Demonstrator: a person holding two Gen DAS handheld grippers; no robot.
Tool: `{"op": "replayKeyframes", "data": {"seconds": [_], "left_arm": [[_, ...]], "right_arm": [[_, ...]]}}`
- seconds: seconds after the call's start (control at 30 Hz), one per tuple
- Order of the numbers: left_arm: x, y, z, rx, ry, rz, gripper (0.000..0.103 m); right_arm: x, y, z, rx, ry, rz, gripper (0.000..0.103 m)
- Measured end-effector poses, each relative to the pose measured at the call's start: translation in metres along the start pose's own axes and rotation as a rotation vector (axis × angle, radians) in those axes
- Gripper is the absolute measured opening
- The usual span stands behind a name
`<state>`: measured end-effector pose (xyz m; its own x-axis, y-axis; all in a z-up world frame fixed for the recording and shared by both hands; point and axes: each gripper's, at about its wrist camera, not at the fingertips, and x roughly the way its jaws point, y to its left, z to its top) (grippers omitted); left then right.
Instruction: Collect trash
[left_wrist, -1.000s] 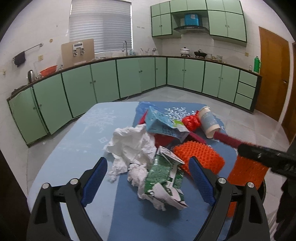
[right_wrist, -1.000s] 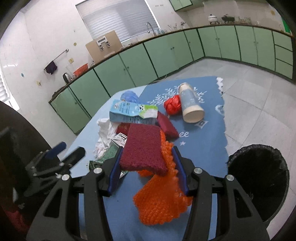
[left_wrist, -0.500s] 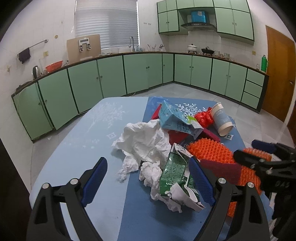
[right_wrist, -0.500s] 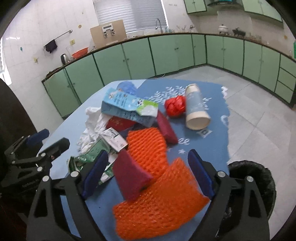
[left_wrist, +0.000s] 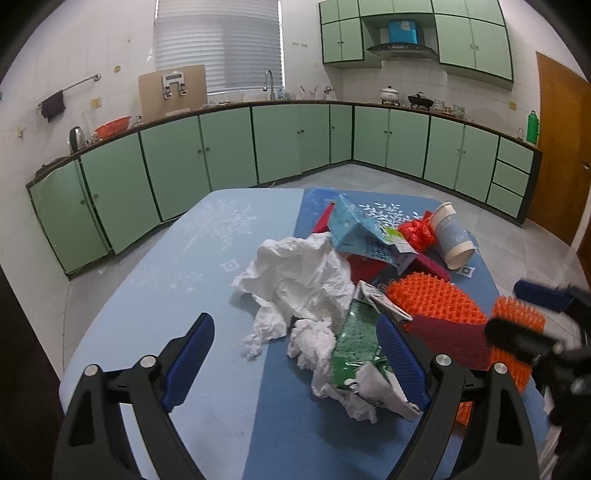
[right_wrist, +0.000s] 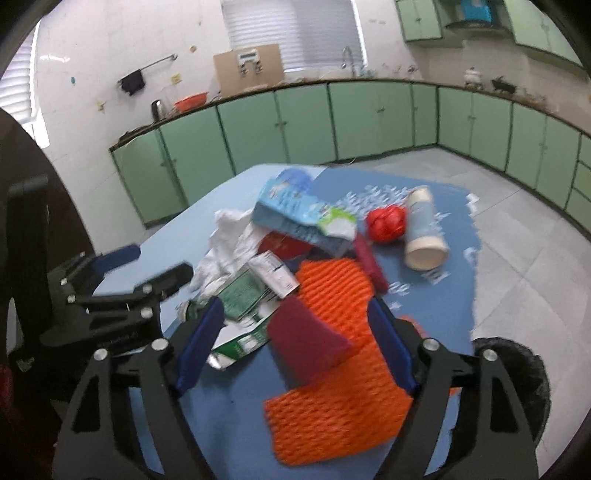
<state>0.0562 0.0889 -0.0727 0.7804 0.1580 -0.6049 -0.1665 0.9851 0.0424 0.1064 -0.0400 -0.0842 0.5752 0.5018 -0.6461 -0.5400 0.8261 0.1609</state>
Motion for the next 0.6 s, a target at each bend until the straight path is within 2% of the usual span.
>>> {"op": "replayKeyframes", "data": {"seconds": [0.2,0.33,0.5,0.57,0.6], "left_arm": [[0.004,0.015,-0.001,-0.026,0.009,0.031,0.087],[0.007,0.014,-0.002,-0.026,0.016,0.028,0.087],[0.009,0.01,-0.002,-0.02,0.021,0.02,0.087],[0.01,0.009,-0.002,-0.019,0.023,0.019,0.087],[0.01,0.008,-0.002,-0.019,0.023,0.019,0.087]], "right_arm": [[0.027,0.004,-0.015,-0.042,0.084,-0.01,0.069],[0.034,0.003,-0.02,-0.064,0.098,-0.028,0.064],[0.035,-0.003,-0.025,-0.082,0.096,-0.064,0.043],[0.032,-0.009,-0.023,-0.055,0.086,-0.056,0.025],[0.03,-0.014,-0.022,-0.039,0.082,-0.051,0.022]]}}
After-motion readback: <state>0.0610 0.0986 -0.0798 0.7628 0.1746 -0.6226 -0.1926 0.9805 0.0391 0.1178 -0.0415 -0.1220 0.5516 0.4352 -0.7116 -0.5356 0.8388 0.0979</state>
